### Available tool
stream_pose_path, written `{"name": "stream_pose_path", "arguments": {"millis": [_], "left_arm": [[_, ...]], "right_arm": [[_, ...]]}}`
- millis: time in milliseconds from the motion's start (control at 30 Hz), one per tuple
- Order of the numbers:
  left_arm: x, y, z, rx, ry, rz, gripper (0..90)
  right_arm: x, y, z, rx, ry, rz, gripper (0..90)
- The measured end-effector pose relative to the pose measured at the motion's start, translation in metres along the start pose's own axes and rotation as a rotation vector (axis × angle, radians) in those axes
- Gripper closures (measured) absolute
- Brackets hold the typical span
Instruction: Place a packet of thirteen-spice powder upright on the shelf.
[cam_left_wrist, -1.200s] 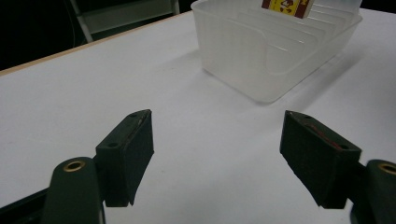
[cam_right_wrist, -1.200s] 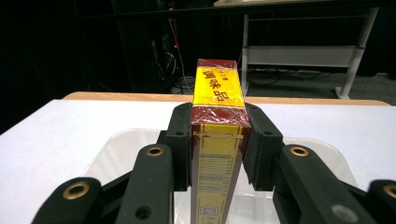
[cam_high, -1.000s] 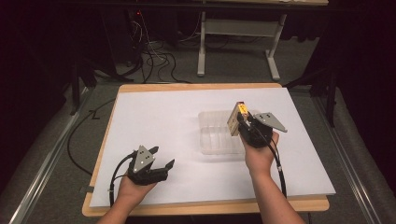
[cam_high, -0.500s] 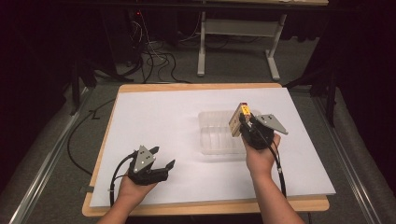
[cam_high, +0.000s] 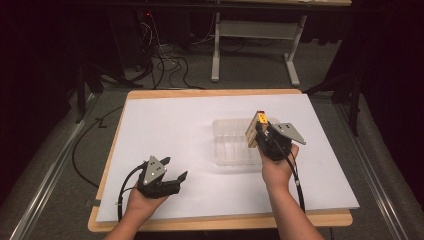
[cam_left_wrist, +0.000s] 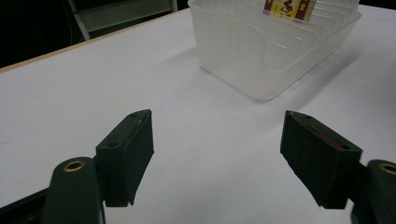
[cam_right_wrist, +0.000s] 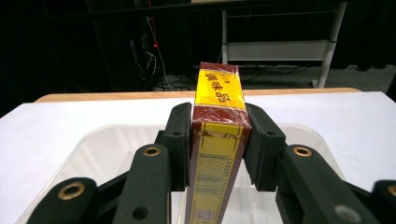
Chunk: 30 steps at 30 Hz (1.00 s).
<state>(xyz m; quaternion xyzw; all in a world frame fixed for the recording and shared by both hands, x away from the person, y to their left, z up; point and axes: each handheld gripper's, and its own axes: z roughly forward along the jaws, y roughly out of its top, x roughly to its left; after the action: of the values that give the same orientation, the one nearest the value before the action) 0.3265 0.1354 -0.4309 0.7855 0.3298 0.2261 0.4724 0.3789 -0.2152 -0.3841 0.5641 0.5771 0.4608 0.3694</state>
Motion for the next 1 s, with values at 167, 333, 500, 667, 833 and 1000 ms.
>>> {"name": "stream_pose_path", "arguments": {"millis": [167, 333, 500, 667, 833, 1000], "left_arm": [[0.000, 0.000, 0.000, 0.003, 0.000, 0.002, 26.3], [0.000, 0.000, 0.000, 0.006, -0.002, 0.005, 26.3], [-0.001, 0.000, 0.000, 0.007, -0.002, 0.006, 26.3], [-0.001, 0.000, 0.001, 0.010, -0.003, 0.007, 26.3], [-0.001, -0.001, 0.002, 0.013, -0.003, 0.011, 26.3], [-0.002, -0.001, 0.001, 0.015, -0.002, 0.016, 26.3]], "right_arm": [[0.001, -0.001, 0.001, 0.003, 0.003, 0.000, 66.6], [0.003, -0.003, 0.004, 0.006, 0.014, 0.007, 66.8], [0.003, -0.004, 0.006, 0.006, 0.020, 0.009, 66.7], [0.002, -0.005, 0.006, 0.001, 0.032, 0.016, 66.4], [0.002, -0.008, 0.009, 0.009, 0.028, 0.021, 65.9], [0.005, -0.013, 0.013, 0.014, 0.029, 0.027, 64.8]]}}
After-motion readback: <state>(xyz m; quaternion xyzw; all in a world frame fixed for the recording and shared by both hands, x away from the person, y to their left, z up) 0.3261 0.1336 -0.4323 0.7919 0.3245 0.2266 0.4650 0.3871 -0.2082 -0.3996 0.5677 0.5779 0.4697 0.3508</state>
